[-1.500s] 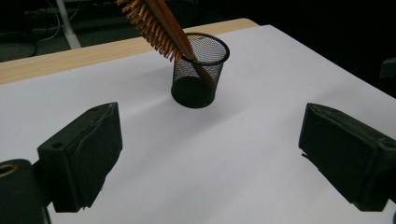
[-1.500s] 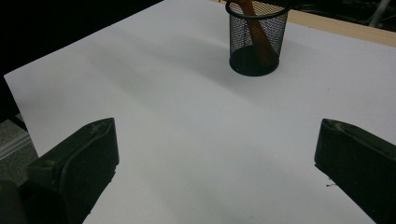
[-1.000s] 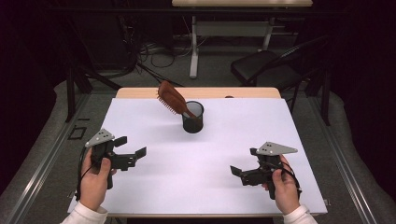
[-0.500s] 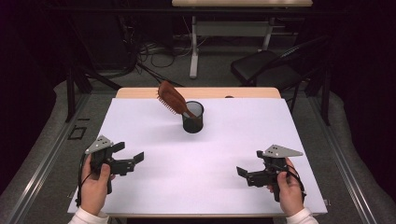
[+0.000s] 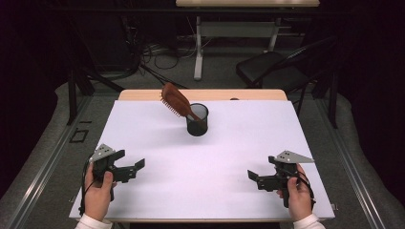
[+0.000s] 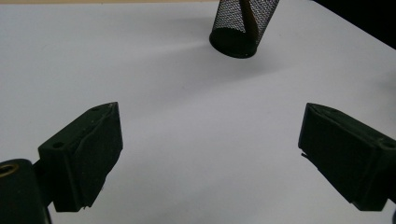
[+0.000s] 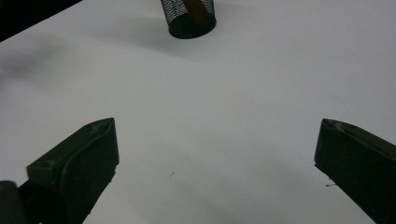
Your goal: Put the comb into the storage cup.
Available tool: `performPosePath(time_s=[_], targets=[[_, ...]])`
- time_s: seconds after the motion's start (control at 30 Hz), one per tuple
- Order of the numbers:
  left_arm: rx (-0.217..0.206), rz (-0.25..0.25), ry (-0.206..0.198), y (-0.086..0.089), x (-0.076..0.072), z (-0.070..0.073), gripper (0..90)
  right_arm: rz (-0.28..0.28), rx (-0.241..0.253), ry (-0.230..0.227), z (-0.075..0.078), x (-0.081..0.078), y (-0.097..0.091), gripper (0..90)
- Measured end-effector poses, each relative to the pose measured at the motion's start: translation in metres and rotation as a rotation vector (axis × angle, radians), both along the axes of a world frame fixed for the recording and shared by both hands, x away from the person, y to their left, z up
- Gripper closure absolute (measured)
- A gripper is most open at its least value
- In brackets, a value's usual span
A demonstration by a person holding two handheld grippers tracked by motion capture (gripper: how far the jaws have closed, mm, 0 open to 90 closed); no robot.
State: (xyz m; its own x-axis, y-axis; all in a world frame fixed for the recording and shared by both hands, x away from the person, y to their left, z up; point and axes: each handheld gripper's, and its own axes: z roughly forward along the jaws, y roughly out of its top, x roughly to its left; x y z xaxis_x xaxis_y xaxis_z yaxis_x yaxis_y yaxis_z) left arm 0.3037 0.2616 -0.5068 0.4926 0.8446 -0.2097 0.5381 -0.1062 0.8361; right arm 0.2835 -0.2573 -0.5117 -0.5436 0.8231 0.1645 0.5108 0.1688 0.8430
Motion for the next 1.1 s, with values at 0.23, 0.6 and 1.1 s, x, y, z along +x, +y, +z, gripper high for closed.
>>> performPosePath(time_s=[0.23,0.6,1.1], targets=[[0.009,0.011,0.001,0.000,0.001,-0.009,6.8,-0.033,0.003,-0.011,-0.006,0.001,-0.009,0.0],[0.030,0.013,-0.005,0.000,0.002,-0.018,7.2,-0.069,0.002,-0.005,-0.017,0.004,-0.017,0.0],[-0.010,0.026,-0.023,0.006,0.002,-0.027,7.5,-0.075,-0.008,-0.007,-0.028,0.006,-0.017,0.0]])
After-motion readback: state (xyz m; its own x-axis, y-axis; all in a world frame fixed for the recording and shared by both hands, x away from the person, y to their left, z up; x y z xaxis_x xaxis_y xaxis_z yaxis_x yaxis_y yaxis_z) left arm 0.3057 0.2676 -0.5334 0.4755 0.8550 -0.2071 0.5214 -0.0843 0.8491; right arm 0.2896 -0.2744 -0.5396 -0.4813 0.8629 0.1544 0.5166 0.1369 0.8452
